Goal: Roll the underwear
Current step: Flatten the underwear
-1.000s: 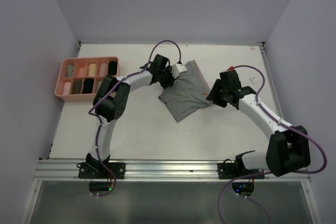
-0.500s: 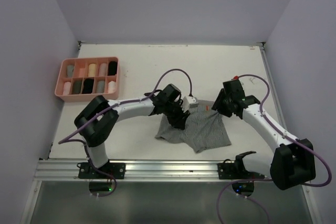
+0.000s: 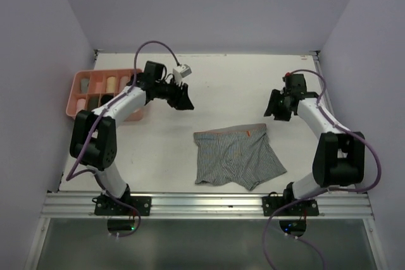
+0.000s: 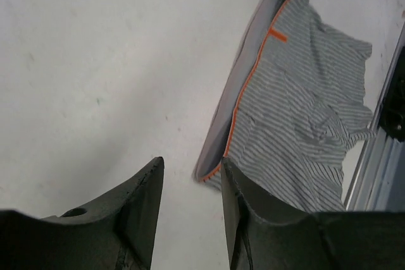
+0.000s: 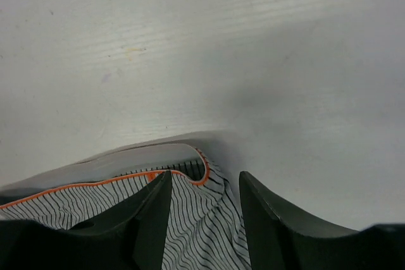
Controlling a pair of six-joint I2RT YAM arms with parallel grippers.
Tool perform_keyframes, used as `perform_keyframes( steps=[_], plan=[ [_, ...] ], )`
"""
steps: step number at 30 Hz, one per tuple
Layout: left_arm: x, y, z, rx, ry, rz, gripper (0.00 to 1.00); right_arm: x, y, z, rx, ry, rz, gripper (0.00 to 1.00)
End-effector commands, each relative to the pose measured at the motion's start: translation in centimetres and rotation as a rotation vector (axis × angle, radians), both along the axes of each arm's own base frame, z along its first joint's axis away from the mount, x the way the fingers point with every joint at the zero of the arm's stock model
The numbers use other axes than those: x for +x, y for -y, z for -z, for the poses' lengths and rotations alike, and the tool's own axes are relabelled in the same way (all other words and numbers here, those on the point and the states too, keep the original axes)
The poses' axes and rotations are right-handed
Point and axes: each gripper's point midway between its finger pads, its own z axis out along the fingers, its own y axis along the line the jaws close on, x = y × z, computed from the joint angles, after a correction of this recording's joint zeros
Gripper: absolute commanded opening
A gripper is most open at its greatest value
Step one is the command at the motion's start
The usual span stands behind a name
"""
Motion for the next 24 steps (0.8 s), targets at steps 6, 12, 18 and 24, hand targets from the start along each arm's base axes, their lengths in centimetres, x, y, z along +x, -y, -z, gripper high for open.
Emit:
perform_keyframes(
  steps=[6, 12, 18, 24],
  plan=[
    [-8.7, -2.5, 7.2, -0.025, -0.275, 0.066, 0.47, 2.3, -4.6, -0.7, 0.158, 0.015, -0.362, 0.51],
    [-9.2, -2.4, 9.6, -0.034, -0.347, 0.042, 0.46, 2.3, -4.9, 1.4, 0.159, -0.035, -0.375, 0.5],
    [-9.0, -2.2, 9.8, -0.049, -0.359, 0.035, 0.47, 0.6, -4.8, 0.9, 0.044, -0.043, -0.399, 0.5],
    [-9.4, -2.4, 9.9, -0.043, -0.358, 0.052, 0.47, -0.6, -4.2, 1.5, -0.103, -0.104, -0.411, 0.52]
  ],
)
